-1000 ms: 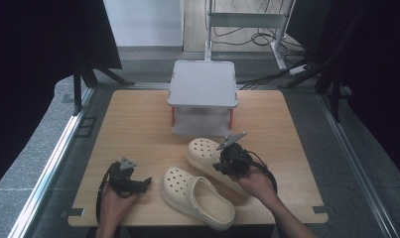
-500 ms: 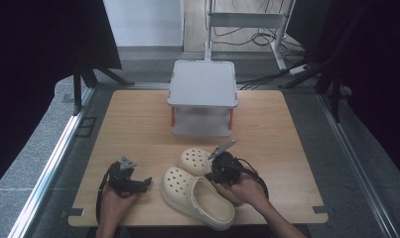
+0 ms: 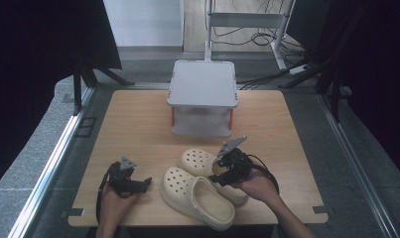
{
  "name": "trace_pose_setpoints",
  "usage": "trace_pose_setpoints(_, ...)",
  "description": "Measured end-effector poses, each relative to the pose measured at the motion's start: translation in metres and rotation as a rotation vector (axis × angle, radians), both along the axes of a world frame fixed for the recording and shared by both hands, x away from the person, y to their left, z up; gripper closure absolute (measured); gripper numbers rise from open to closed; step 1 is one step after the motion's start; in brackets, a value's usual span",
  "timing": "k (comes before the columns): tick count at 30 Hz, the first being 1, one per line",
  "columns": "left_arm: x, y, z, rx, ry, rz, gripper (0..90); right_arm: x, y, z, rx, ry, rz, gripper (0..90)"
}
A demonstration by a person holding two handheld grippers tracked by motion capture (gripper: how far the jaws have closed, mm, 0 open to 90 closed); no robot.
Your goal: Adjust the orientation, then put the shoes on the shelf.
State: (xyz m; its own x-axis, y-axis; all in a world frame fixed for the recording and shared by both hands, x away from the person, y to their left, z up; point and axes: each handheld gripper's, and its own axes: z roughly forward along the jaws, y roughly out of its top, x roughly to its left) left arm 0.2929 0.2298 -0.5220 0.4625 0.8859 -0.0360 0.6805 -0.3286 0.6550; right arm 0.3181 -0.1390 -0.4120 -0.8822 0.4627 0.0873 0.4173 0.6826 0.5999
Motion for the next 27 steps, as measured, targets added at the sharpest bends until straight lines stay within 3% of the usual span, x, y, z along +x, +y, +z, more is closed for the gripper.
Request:
trace_pose_setpoints(4,0.0,0.0,0.0,0.001,-0.001,0.0,0.0,-0.002,-0.006,0.003,0.027,0.005,0.018,27.8)
trace_pose_setpoints(13,0.0,0.0,0.0,0.0,-0.002,0.001,0.0,-0.012,0.001,-0.005,0.011,0.016,0.072,14.9)
trace_pose_setpoints(16,0.0,0.0,0.0,0.001,-0.002,0.0,0.0,-0.012,0.006,-0.011,0.021,0.027,0.075,14.0)
trace_pose_setpoints(22,0.0,0.0,0.0,0.0,-0.002,0.001,0.0,-0.012,0.018,-0.023,-0.017,0.034,0.1,14.1)
trace_pose_setpoints(27,0.0,0.0,0.0,0.0,-0.001,0.001,0.0,-0.01,0.029,-0.031,-0.045,0.03,0.1,20.4)
